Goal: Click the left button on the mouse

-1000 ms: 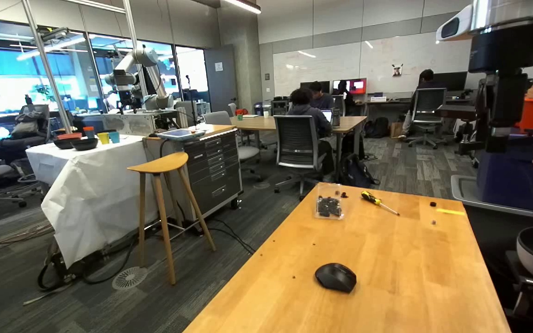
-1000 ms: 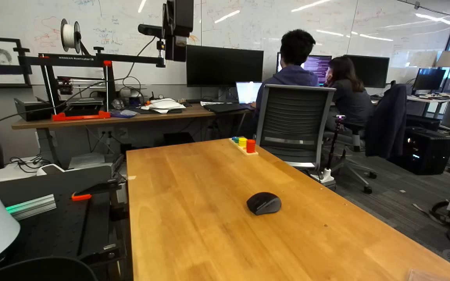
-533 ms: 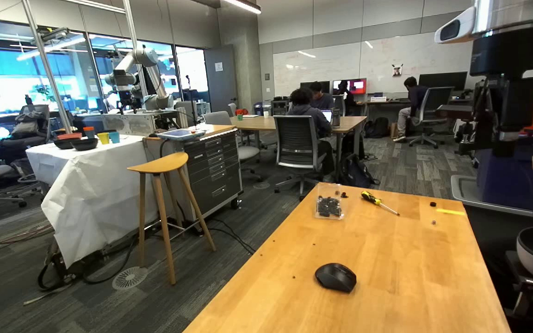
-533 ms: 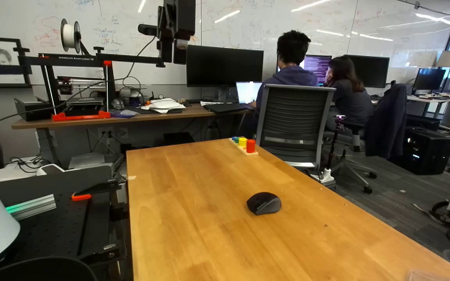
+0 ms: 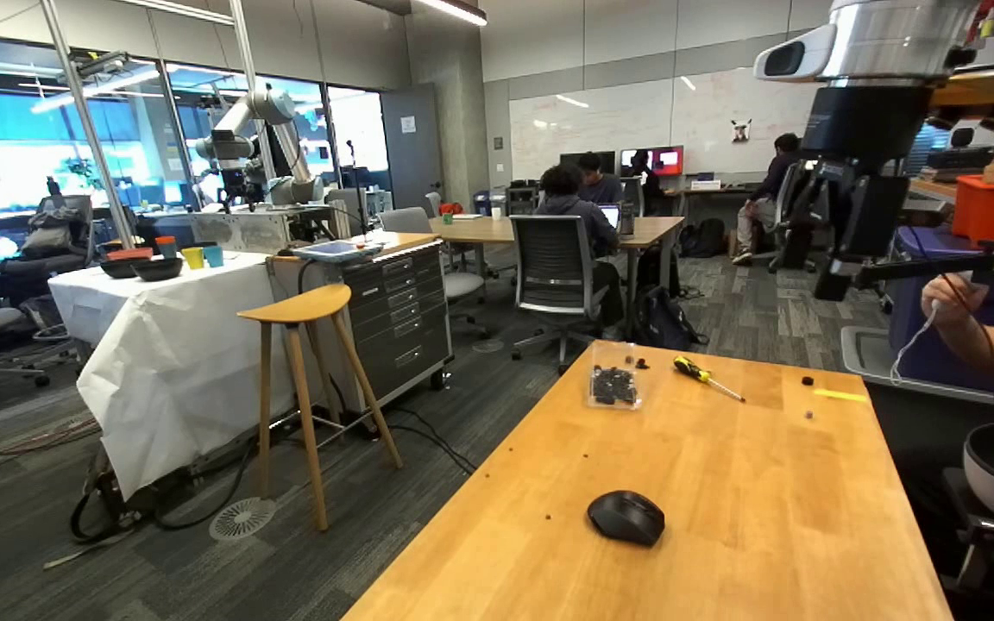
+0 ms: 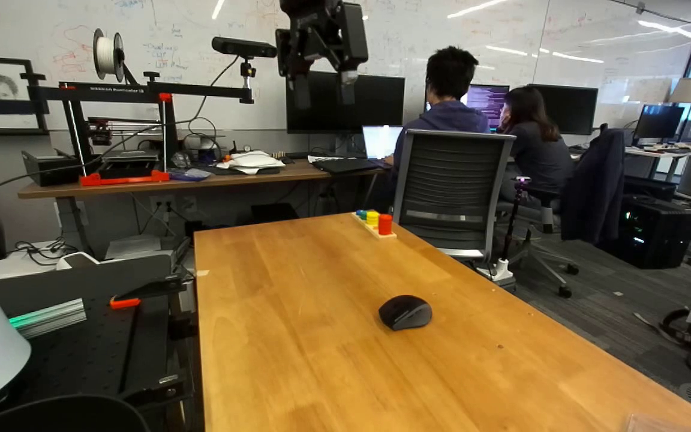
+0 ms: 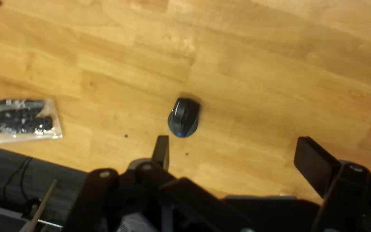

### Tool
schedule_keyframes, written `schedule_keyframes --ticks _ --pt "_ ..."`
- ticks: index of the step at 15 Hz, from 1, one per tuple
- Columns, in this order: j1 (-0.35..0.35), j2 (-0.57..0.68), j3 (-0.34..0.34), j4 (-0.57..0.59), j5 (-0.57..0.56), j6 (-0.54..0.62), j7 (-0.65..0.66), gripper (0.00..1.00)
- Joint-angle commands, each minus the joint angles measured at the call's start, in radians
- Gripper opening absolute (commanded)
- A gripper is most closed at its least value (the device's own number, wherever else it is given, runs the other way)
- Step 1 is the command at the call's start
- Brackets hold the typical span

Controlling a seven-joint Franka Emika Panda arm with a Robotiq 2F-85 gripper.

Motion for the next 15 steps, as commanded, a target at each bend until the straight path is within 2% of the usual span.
schedule_keyframes --ticks 1,3,7,11,13,15 --pt "-0.007 0.100 -0.026 0.037 -0.049 0.214 -0.050 0.75" --pt "-0.007 0.150 -0.046 0.037 -0.027 0.360 -0.054 0.71" --pt "-0.014 0.271 -0.081 0.044 -0.011 0.618 -0.062 0.37" --pt "-0.018 0.384 -0.105 0.055 0.022 0.764 -0.064 0.06" --pt "-0.009 0.433 -0.125 0.054 0.038 0.814 -0.068 0.00" --pt "-0.006 0.475 -0.127 0.047 0.074 0.845 -0.076 0.00"
